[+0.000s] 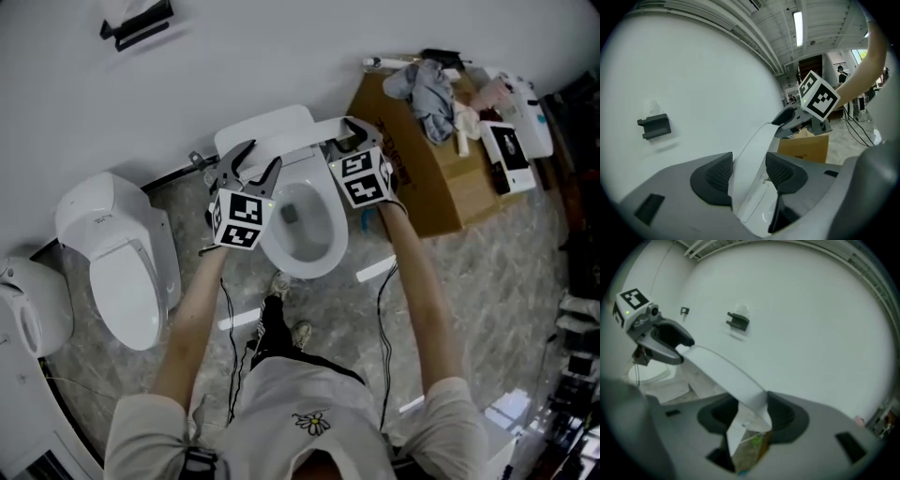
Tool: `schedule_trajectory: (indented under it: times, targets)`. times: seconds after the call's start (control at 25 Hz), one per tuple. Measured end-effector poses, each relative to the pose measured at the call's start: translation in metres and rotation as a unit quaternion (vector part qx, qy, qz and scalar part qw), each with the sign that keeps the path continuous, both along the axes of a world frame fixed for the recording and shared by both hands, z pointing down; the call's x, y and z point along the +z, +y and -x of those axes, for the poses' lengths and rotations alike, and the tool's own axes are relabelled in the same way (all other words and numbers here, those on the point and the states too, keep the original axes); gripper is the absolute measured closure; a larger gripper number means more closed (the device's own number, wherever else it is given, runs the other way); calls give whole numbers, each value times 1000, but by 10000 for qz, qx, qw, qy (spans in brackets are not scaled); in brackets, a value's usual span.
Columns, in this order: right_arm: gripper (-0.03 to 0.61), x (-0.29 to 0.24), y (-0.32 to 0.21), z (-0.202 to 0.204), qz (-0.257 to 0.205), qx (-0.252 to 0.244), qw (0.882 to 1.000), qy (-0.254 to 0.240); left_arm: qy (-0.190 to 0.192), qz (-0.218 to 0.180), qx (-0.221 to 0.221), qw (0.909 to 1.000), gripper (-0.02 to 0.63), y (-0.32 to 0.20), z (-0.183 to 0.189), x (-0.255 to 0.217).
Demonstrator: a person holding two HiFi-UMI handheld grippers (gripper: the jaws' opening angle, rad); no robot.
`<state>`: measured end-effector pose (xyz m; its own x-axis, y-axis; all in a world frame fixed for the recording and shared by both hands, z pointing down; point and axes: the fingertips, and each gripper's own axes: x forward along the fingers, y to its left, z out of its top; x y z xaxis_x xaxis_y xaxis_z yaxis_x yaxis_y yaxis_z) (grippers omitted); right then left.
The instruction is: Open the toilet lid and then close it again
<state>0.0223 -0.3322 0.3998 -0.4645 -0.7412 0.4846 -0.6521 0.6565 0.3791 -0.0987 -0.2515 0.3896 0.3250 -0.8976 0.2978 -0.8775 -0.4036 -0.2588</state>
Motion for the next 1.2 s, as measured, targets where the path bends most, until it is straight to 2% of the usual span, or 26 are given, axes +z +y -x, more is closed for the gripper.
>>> schedule_trajectory:
  times: [0.12,0.32,0.68,0.84,1.2]
  targets:
    - [370,21,35,-22,109,8,9995,282,217,166,194,9994,371,34,-23,14]
    - [365,63,87,-50,314,-40,9958,860,198,462,399,9979,371,85,-49,51]
    - [351,122,152,-87,744,-121,9864,1458,-128,921,767,9927,371,146,-86,104]
    - [344,144,165,-96,857,-246,9817,1684,-244,1090,893,9897,371,160,-96,127]
    - [336,202,211,-121,1260,-221,9690,2114,-361,1706,1310,9759,371,204,-120,181]
